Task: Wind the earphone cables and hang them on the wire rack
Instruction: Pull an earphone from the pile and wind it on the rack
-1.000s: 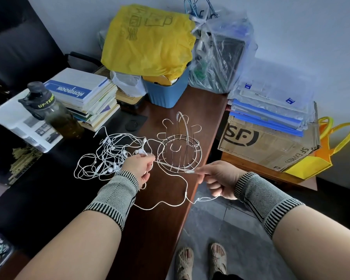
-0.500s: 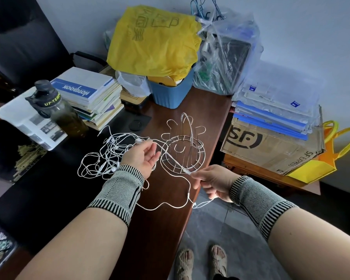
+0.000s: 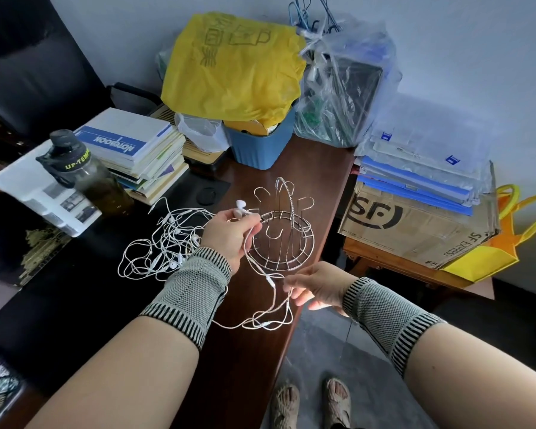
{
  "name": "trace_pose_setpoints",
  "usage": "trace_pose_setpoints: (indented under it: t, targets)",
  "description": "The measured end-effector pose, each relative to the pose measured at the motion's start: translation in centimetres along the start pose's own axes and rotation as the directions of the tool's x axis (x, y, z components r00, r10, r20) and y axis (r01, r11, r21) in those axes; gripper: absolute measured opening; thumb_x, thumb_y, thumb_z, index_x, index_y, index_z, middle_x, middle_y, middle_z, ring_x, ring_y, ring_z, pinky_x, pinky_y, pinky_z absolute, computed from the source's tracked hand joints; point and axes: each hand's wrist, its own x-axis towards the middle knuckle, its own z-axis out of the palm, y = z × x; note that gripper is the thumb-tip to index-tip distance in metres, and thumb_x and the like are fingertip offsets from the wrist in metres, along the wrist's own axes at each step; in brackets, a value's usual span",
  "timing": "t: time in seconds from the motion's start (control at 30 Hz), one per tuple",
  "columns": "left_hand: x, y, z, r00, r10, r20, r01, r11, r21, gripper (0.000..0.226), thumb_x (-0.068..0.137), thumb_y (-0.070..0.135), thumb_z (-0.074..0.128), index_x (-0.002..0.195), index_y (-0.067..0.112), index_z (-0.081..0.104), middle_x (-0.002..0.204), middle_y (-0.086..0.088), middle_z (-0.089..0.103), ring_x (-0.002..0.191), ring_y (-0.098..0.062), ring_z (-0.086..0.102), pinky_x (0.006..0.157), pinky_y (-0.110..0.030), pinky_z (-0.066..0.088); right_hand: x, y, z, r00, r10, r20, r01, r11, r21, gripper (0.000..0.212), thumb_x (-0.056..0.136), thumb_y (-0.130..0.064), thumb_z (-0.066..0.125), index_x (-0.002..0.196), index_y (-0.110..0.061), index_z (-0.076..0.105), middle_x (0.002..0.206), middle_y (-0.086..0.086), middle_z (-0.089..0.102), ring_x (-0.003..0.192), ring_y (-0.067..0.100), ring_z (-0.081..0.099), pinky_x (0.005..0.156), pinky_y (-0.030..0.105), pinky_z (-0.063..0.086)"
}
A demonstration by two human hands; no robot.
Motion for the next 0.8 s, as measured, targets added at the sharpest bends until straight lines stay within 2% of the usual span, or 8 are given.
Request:
trace_pose_setpoints:
  t: [0.1, 0.2, 0.27, 0.33, 0.47, 0.6, 0.7, 0.8]
  targets:
    - [0.2, -0.4, 0.3, 0.991, 0.124, -0.047, -0.108, 0.961, 0.256, 0.042, 0.080, -0.001, 0.071, 0.117, 0.010, 0.056, 0.084, -0.008, 0.069, 0.075, -0.015, 0.067, 0.052, -0.023, 0.048, 0.0, 0.1, -0.4, 0.997, 0.047, -0.063, -0.039, 0.992, 0.124, 0.026, 0.094, -0.036, 0.058, 0.097, -0.013, 0.070, 0.094, 0.005, 0.068, 0.084, 0.015, 0.066, 0.077, 0.029, 0.055]
    - [0.5, -0.5, 0.7, 0.974, 0.223, -0.039, -0.173, 0.844, 0.507, 0.065, 0.074, 0.006, 0.073, 0.133, 0.018, 0.050, 0.084, -0.001, 0.072, 0.074, -0.014, 0.060, 0.084, -0.041, 0.055, -0.1, 0.1, -0.8, 0.993, 0.076, -0.090, -0.059, 0.981, 0.183, 0.025, 0.094, -0.033, 0.058, 0.095, -0.011, 0.071, 0.088, 0.006, 0.067, 0.078, 0.015, 0.065, 0.073, 0.028, 0.052]
    - [0.9, -0.4, 1.3, 0.958, 0.284, -0.040, -0.205, 0.774, 0.599, 0.060, 0.076, 0.009, 0.073, 0.131, 0.019, 0.052, 0.081, 0.007, 0.069, 0.074, -0.010, 0.061, 0.085, -0.036, 0.056, 0.0, 0.1, -0.8, 0.991, 0.087, -0.105, -0.065, 0.978, 0.198, 0.025, 0.094, -0.033, 0.059, 0.094, -0.011, 0.071, 0.085, 0.005, 0.067, 0.075, 0.015, 0.064, 0.072, 0.028, 0.052]
    - [1.3, -0.3, 2.0, 0.938, 0.345, -0.036, -0.232, 0.701, 0.674, 0.043, 0.080, 0.013, 0.072, 0.120, 0.018, 0.058, 0.081, 0.009, 0.067, 0.076, -0.008, 0.063, 0.073, -0.025, 0.052, 0.1, 0.2, -0.9, 0.989, 0.091, -0.114, -0.065, 0.975, 0.212, 0.024, 0.093, -0.032, 0.059, 0.094, -0.011, 0.071, 0.083, 0.004, 0.066, 0.074, 0.015, 0.064, 0.073, 0.028, 0.052]
    - [2.3, -1.0, 2.9, 0.896, 0.437, 0.078, -0.259, 0.372, 0.891, 0.008, 0.086, 0.028, 0.072, 0.086, 0.023, 0.065, 0.089, 0.003, 0.071, 0.081, -0.016, 0.065, 0.069, -0.026, 0.051, 0.1, 0.3, -1.2, 0.988, 0.090, -0.125, -0.058, 0.968, 0.243, 0.023, 0.093, -0.031, 0.059, 0.093, -0.011, 0.071, 0.080, 0.004, 0.065, 0.073, 0.016, 0.063, 0.077, 0.031, 0.052]
    - [2.3, -1.8, 3.4, 0.890, 0.394, 0.229, -0.289, 0.099, 0.952, 0.014, 0.092, 0.025, 0.062, 0.096, 0.020, 0.074, 0.099, 0.000, 0.071, 0.094, -0.021, 0.065, 0.078, -0.031, 0.053, 0.5, 0.4, -1.9, 0.983, 0.094, -0.155, -0.047, 0.957, 0.285, 0.021, 0.092, -0.028, 0.061, 0.093, -0.009, 0.071, 0.075, 0.004, 0.065, 0.067, 0.015, 0.062, 0.069, 0.028, 0.051]
    - [1.9, -2.1, 3.2, 0.882, 0.369, 0.293, -0.353, 0.108, 0.929, 0.021, 0.093, 0.022, 0.062, 0.112, 0.018, 0.070, 0.110, 0.002, 0.069, 0.102, -0.019, 0.064, 0.090, -0.032, 0.050, 1.0, 0.0, -1.8, 0.967, 0.018, -0.255, 0.057, 0.957, 0.284, 0.013, 0.092, -0.018, 0.062, 0.089, -0.008, 0.069, 0.072, 0.005, 0.065, 0.063, 0.014, 0.060, 0.062, 0.026, 0.050]
    - [1.7, -2.3, 2.7, 0.866, 0.367, 0.340, -0.411, 0.137, 0.901, 0.029, 0.090, 0.014, 0.064, 0.119, 0.018, 0.063, 0.120, 0.002, 0.060, 0.095, -0.015, 0.063, 0.091, -0.030, 0.049, 1.5, -1.2, -1.4, 0.898, -0.121, -0.424, 0.213, 0.961, 0.178, 0.009, 0.087, -0.007, 0.061, 0.085, -0.013, 0.067, 0.072, 0.006, 0.067, 0.062, 0.016, 0.063, 0.064, 0.027, 0.054]
